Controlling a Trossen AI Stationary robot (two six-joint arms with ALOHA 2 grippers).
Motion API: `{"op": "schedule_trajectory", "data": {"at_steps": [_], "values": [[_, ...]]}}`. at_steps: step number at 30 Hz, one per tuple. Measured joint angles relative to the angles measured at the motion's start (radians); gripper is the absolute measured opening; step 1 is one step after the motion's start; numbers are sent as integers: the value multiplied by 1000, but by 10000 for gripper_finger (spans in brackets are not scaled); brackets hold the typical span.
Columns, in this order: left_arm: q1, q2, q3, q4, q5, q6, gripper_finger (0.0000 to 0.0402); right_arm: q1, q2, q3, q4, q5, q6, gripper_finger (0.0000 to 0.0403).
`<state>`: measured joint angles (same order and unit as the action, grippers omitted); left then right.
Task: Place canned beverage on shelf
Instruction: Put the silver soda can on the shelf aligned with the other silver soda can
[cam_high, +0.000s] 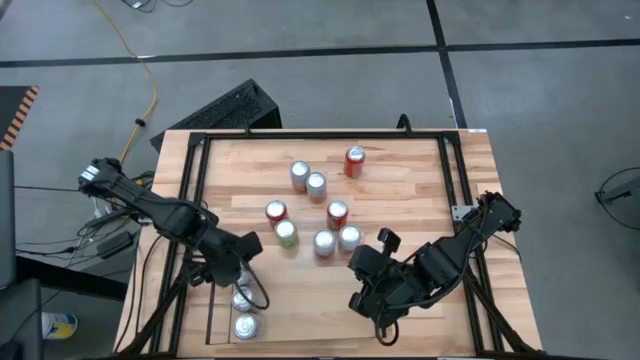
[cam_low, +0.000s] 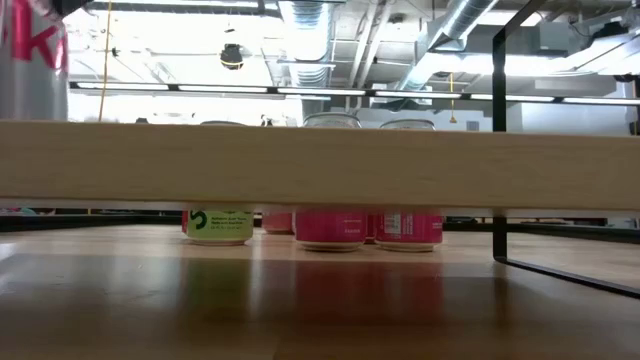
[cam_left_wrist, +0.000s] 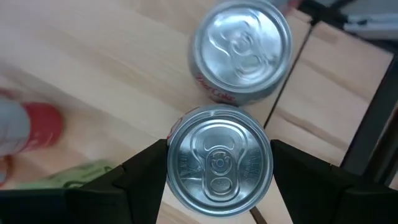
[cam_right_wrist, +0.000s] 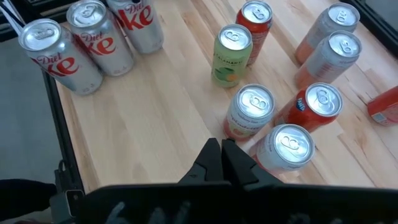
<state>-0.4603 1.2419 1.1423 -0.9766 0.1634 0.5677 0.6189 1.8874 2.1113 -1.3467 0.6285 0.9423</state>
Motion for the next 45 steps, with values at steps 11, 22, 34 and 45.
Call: {"op": "schedule_trajectory", "data": {"at_steps": [11,22,34,45], "values": [[26,20,0,0,-2,81,249,0,0,0,-12,0,1,0],[25,21,0,4,14,155,249,0,0,0,-38,0,2,0],[25,21,0,23,16,181,266,0,0,0,-45,1,1,0],[29,21,3,23,-28,142,308,0,0,0,-58,3,0,0]]}}
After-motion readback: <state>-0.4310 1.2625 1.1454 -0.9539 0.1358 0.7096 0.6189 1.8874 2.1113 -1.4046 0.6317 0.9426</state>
